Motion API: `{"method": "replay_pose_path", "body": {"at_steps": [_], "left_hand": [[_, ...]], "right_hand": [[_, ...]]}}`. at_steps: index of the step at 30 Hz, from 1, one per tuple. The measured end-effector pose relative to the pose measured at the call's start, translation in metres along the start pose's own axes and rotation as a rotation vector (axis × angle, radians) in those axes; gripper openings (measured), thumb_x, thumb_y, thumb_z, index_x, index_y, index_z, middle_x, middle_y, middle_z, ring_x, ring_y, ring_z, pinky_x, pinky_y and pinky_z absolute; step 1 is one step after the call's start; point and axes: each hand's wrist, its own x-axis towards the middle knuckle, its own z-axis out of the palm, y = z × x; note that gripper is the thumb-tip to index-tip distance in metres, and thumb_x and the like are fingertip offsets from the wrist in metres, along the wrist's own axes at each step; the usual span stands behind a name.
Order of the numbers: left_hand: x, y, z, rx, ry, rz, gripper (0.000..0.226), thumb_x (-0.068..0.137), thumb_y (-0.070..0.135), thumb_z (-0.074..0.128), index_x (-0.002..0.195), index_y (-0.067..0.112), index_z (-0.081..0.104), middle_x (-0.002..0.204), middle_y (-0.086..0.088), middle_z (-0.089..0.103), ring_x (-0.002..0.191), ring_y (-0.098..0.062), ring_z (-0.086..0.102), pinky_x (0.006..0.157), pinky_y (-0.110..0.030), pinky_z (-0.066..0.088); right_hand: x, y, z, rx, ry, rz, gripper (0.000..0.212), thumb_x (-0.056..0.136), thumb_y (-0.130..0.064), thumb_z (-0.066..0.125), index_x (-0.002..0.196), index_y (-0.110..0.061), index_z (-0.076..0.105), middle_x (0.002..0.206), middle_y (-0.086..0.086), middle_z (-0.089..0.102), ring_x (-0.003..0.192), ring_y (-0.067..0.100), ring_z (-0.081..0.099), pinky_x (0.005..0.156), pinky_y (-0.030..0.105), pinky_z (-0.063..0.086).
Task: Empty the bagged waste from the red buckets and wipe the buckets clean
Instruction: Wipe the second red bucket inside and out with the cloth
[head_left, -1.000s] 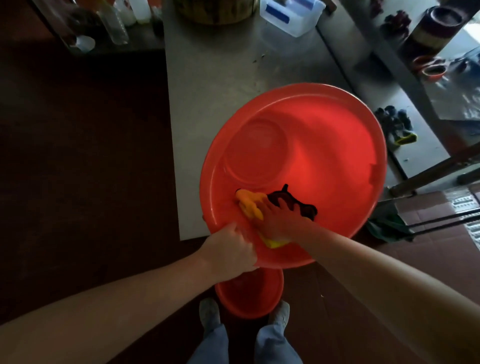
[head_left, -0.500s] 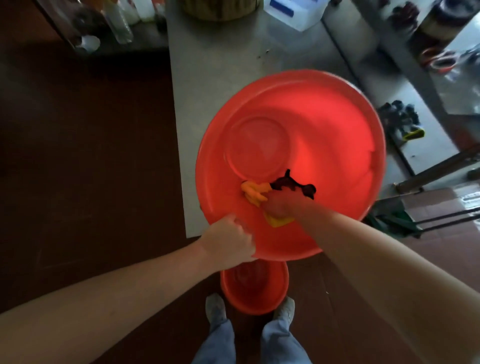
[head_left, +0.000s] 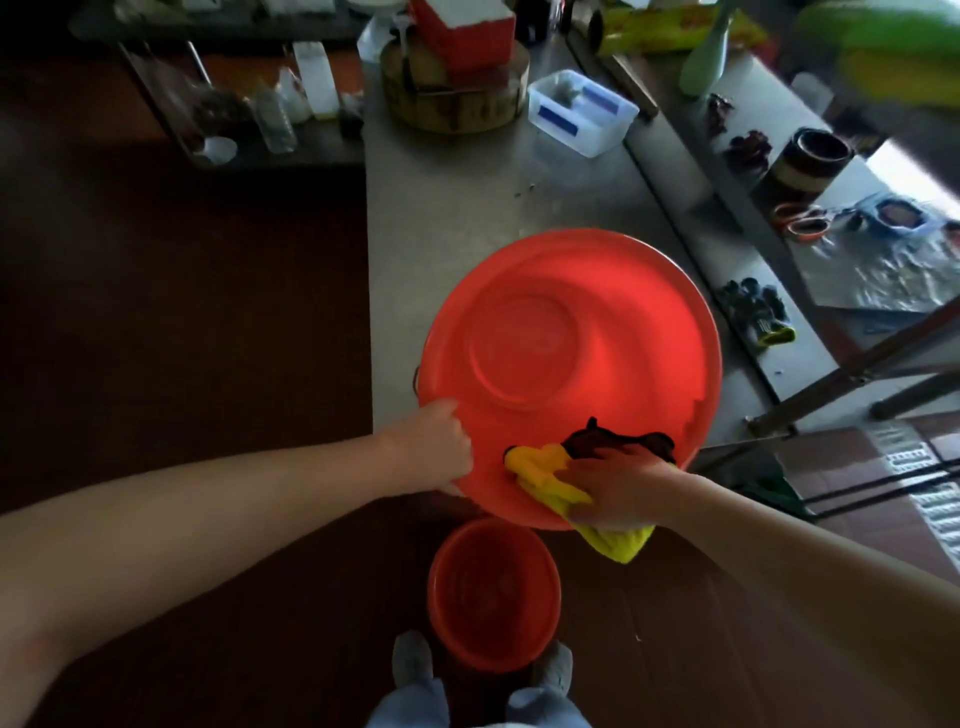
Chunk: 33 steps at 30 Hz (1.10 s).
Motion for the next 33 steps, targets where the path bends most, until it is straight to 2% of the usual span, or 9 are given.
{"method": "replay_pose_path", "body": {"at_steps": [2,6,10,13,18,21,27,30,33], "left_hand": [[-0.004,-0.018,-0.003,0.044,-0.011,-0.019,0.025,0.094,0.011,0.049,0.091,0.019,0.072,0.089,0.001,0.074,0.078,-0.019,0.066,0.091,-0.037,0.042],[-0.008,-0.061,-0.019,0.104,-0.134,-0.015,0.037,0.098,0.049,0.050,0.103,0.019,0.072,0.102,0.001,0.071,0.095,-0.022,0.064,0.106,-0.039,0.032],[-0.009,-0.072,-0.032,0.130,-0.228,-0.046,0.047,0.093,0.062,0.053,0.112,0.023,0.071,0.113,0.001,0.070,0.109,-0.023,0.060,0.118,-0.048,0.022],[-0.008,-0.050,-0.029,0.076,-0.274,-0.107,0.048,0.091,0.059,0.059,0.119,0.021,0.068,0.119,-0.003,0.068,0.119,-0.029,0.056,0.119,-0.058,0.018],[0.017,0.024,-0.011,-0.289,-0.069,-0.189,0.072,0.093,0.070,0.044,0.136,0.013,0.052,0.125,-0.014,0.063,0.117,-0.034,0.057,0.110,-0.051,0.032],[0.045,0.049,-0.008,-0.437,0.038,-0.309,0.072,0.094,0.071,0.040,0.125,0.008,0.055,0.119,-0.016,0.065,0.109,-0.034,0.059,0.097,-0.043,0.038],[0.058,0.041,-0.003,-0.152,0.177,-0.280,0.061,0.080,0.082,0.048,0.077,0.026,0.071,0.071,0.008,0.071,0.063,-0.011,0.067,0.066,-0.024,0.050],[0.056,0.035,0.005,-0.108,0.304,-0.220,0.060,0.078,0.081,0.056,0.070,0.023,0.072,0.065,0.005,0.068,0.056,-0.013,0.063,0.058,-0.022,0.049],[0.057,0.035,0.012,-0.059,0.349,-0.126,0.063,0.081,0.081,0.051,0.074,0.022,0.071,0.064,0.004,0.067,0.056,-0.015,0.062,0.059,-0.023,0.048]], "right_hand": [[-0.010,0.004,0.001,-0.096,0.025,-0.028,0.082,0.082,-0.075,0.040,0.155,-0.048,0.014,0.165,-0.014,0.020,0.151,0.026,0.019,0.117,0.052,0.018],[-0.020,0.007,0.005,-0.281,0.161,-0.034,0.088,0.081,-0.046,0.064,0.153,-0.044,0.014,0.160,-0.005,0.029,0.140,0.032,0.034,0.112,0.053,0.023],[-0.016,0.002,0.004,-0.348,0.278,-0.018,0.075,0.082,-0.033,0.070,0.145,-0.031,0.028,0.141,0.003,0.050,0.120,0.036,0.051,0.102,0.050,0.034],[-0.013,0.000,0.004,-0.341,0.326,-0.031,0.066,0.083,-0.027,0.067,0.141,-0.029,0.034,0.133,0.003,0.055,0.114,0.037,0.054,0.101,0.051,0.034],[-0.011,-0.006,0.004,-0.273,0.344,-0.030,0.070,0.080,-0.035,0.071,0.139,-0.031,0.034,0.133,0.000,0.057,0.114,0.035,0.055,0.100,0.050,0.034],[-0.008,-0.008,0.001,-0.195,0.350,-0.019,0.076,0.080,-0.043,0.071,0.143,-0.033,0.031,0.139,-0.003,0.053,0.119,0.033,0.054,0.100,0.050,0.035],[-0.007,0.011,-0.006,0.006,0.271,-0.019,0.083,0.078,-0.070,0.057,0.151,-0.044,0.027,0.153,-0.011,0.041,0.136,0.025,0.044,0.108,0.047,0.033],[0.001,0.023,-0.017,0.101,0.185,0.022,0.089,0.070,-0.089,0.031,0.146,-0.045,0.036,0.154,-0.010,0.041,0.141,0.021,0.040,0.105,0.048,0.037],[0.023,0.030,-0.015,0.123,0.149,0.130,0.099,0.066,-0.092,0.008,0.144,-0.042,0.044,0.153,-0.006,0.042,0.141,0.026,0.039,0.106,0.053,0.035]]}}
